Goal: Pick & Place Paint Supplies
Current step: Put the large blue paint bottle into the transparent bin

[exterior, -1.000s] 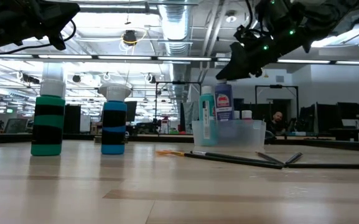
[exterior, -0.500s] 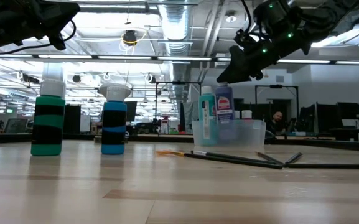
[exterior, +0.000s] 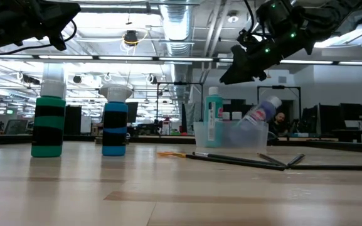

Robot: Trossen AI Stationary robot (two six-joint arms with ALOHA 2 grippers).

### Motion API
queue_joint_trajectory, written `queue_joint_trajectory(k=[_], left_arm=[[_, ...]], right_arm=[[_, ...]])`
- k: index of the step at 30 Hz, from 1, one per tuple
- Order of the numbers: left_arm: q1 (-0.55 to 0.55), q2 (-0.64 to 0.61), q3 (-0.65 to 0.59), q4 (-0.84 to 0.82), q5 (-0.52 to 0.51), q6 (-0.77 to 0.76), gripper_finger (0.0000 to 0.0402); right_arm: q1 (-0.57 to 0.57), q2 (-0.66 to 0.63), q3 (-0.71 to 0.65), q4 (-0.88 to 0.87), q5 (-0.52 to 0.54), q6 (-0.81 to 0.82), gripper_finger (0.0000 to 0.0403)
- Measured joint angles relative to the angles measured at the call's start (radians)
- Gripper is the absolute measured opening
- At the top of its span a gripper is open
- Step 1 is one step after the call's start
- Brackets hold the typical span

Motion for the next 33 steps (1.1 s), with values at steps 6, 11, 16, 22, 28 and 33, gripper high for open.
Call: queue_joint_trajectory(k=[6,11,16,22,28,33], left_arm=[[0.000,0.000,0.000,0.000,0.000,0.000,0.0002],[0.000,0.000,0.000,0.000,0.000,0.000,0.0002],[0.000,0.000,0.000,0.000,0.000,0.000,0.0002],[0.000,0.000,0.000,0.000,0.000,0.000,0.0002],[0.000,0.000,0.000,0.000,0.000,0.000,0.0002],[0.000,0.000,0.000,0.000,0.000,0.000,0.0002]], right_arm=[[0.020,-0.108,0.039,-0.108,0.003,-0.018,0.0139],[0.034,-0.210,0.069,-0.362,0.068,0.044,0.0176],[-0.003,-0.241,0.068,-0.638,0.088,0.162,0.0225],[-0.068,-0.241,0.067,-0.698,0.073,0.167,0.0247],[-0.160,-0.242,0.053,-0.721,-0.020,0.157,0.0248],[-0.244,-0.265,0.009,-0.698,-0.128,0.155,0.0248]])
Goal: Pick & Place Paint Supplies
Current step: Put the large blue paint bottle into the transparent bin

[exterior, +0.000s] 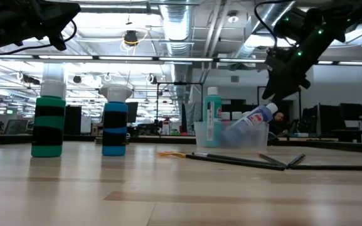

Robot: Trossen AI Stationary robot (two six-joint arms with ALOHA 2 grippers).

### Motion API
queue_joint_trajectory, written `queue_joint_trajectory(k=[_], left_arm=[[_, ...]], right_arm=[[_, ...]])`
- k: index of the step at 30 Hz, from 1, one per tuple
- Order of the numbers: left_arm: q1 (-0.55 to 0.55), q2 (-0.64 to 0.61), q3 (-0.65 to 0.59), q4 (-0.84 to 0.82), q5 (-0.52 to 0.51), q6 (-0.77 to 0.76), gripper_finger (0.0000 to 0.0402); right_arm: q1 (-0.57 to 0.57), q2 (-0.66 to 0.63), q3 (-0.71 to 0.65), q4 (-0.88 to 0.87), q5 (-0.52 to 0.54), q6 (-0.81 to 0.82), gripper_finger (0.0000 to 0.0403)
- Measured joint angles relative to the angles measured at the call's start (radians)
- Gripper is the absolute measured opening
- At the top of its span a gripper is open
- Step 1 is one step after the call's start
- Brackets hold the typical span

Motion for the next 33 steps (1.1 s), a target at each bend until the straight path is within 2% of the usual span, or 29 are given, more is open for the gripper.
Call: queue_joint_trajectory(k=[10,15,18,33], left_arm=[[0.000,0.000,0.000,0.000,0.000,0.000,0.0002],[0.000,0.000,0.000,0.000,0.000,0.000,0.0002],[0.000,0.000,0.000,0.000,0.000,0.000,0.0002],[0.000,0.000,0.000,0.000,0.000,0.000,0.0002]], right_arm=[[-0.105,-0.085,-0.085,0.069,-0.165,-0.020,0.0248],[-0.182,-0.134,-0.161,0.131,-0.301,-0.013,0.0248],[-0.218,-0.145,-0.192,0.181,-0.343,-0.008,0.0248],[-0.278,-0.033,-0.195,0.265,-0.451,-0.072,0.0248]])
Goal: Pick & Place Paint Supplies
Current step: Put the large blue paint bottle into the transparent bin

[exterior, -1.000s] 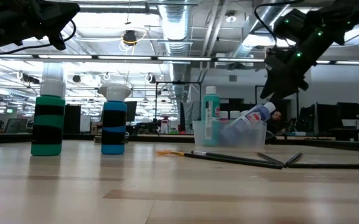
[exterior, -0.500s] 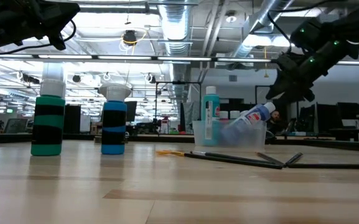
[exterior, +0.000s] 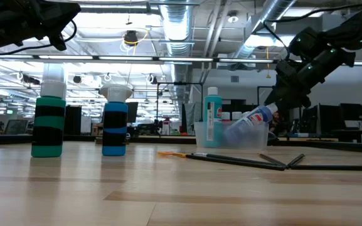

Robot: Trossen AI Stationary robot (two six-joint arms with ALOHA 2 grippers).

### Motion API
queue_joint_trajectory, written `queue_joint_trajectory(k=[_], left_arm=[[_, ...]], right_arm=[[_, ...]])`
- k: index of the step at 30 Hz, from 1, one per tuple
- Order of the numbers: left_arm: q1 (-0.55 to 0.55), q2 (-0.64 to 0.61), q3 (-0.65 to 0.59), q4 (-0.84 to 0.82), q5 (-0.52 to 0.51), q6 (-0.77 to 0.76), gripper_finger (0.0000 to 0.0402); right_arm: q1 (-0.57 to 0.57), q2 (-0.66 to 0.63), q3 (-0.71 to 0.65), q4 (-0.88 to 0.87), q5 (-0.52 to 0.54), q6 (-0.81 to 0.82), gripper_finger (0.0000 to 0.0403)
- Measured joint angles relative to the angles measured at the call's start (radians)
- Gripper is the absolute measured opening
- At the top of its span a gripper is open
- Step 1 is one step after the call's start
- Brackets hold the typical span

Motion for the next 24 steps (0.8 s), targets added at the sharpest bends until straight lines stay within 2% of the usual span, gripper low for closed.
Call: queue_joint_trajectory(k=[4,8,18,24], left_arm=[[0.000,0.000,0.000,0.000,0.000,0.000,0.0002],[0.000,0.000,0.000,0.000,0.000,0.000,0.0002],[0.000,0.000,0.000,0.000,0.000,0.000,0.0002],[0.000,0.000,0.000,0.000,0.000,0.000,0.0002]], right_arm=[[-0.010,0.035,0.000,0.026,-0.029,-0.004,0.0244],[-0.023,0.062,0.000,0.026,-0.075,-0.004,0.0221],[-0.029,0.063,0.000,0.021,-0.099,-0.013,0.0109],[-0.030,0.063,0.000,0.021,-0.092,-0.008,0.0109]])
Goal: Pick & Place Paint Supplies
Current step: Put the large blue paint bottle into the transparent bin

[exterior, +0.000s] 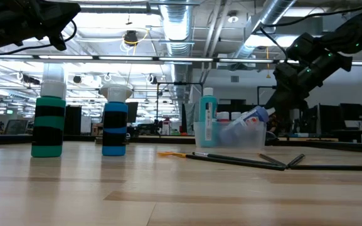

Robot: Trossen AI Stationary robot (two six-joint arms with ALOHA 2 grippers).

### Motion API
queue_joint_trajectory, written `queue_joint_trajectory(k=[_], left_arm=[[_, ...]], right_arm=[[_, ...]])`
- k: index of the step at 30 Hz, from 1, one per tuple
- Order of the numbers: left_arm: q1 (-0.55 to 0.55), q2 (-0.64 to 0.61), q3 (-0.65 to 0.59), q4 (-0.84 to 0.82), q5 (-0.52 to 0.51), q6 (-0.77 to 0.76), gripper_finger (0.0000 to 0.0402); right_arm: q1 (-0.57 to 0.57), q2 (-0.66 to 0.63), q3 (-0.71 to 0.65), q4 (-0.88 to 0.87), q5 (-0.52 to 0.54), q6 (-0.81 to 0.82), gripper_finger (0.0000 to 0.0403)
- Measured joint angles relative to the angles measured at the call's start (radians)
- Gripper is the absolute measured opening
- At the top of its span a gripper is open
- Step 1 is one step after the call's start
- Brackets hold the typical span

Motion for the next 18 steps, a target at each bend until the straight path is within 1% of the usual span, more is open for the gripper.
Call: queue_joint_trajectory(k=[4,10,18], left_arm=[[0.000,0.000,0.000,0.000,0.000,0.000,0.0002],[0.000,0.000,0.000,0.000,0.000,0.000,0.0002],[0.000,0.000,0.000,0.000,0.000,0.000,0.0002]], right_arm=[[0.003,0.000,0.019,-0.026,0.006,0.010,0.0109],[0.034,0.000,0.098,-0.127,0.040,0.012,0.0109],[0.103,0.001,0.238,-0.318,0.146,0.012,0.0109]])
